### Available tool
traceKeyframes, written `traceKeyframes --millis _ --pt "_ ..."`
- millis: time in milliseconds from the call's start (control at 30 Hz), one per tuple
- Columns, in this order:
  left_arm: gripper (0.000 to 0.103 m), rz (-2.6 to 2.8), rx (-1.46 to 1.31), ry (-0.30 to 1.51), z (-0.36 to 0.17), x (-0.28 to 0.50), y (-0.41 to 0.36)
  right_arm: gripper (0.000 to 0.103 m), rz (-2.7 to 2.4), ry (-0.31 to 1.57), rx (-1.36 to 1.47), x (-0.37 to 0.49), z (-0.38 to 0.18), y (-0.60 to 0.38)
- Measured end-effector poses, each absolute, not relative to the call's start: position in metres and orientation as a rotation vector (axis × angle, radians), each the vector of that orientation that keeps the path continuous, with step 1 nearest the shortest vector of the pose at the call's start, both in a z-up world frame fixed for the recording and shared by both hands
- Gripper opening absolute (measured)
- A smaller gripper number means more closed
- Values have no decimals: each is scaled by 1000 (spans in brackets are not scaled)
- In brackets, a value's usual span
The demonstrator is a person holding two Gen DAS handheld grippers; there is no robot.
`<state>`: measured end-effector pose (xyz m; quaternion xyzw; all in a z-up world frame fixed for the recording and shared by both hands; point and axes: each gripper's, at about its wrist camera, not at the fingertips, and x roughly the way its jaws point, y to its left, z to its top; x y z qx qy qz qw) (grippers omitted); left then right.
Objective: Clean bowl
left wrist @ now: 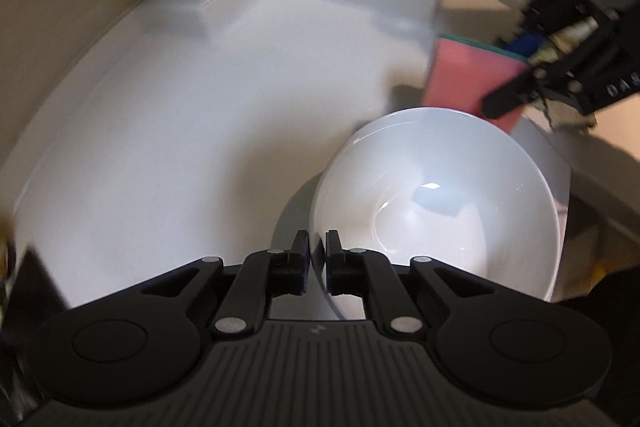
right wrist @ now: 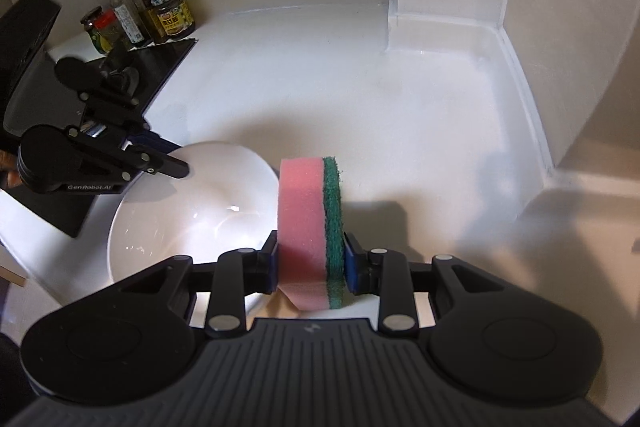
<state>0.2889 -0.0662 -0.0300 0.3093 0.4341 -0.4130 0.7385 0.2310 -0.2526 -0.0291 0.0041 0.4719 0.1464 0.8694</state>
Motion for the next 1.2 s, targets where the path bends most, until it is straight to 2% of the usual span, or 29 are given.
traceKeyframes --millis 100,333,433,567,867,967,1067,1200 --pt "7 -908 715 927 -30 293 -76 27 296 979 -29 236 -29 -247" --pt "7 -619 304 1076 -27 287 -40 27 286 964 48 228 -31 -254" --pt "7 -566 216 1089 -30 269 -24 27 273 952 64 223 -32 -255" --pt "5 -599 280 1093 -34 268 -25 27 281 957 61 215 -31 -252" --pt "8 -937 691 1008 -30 287 -69 27 318 981 -1 233 -28 -249" --pt "8 -901 629 986 -27 295 -73 27 313 976 -36 237 -28 -243" --pt "8 -772 431 1026 -20 295 -58 27 318 973 -2 234 -30 -247" --pt "8 -648 304 1049 -19 272 -34 27 299 958 55 226 -31 -252"
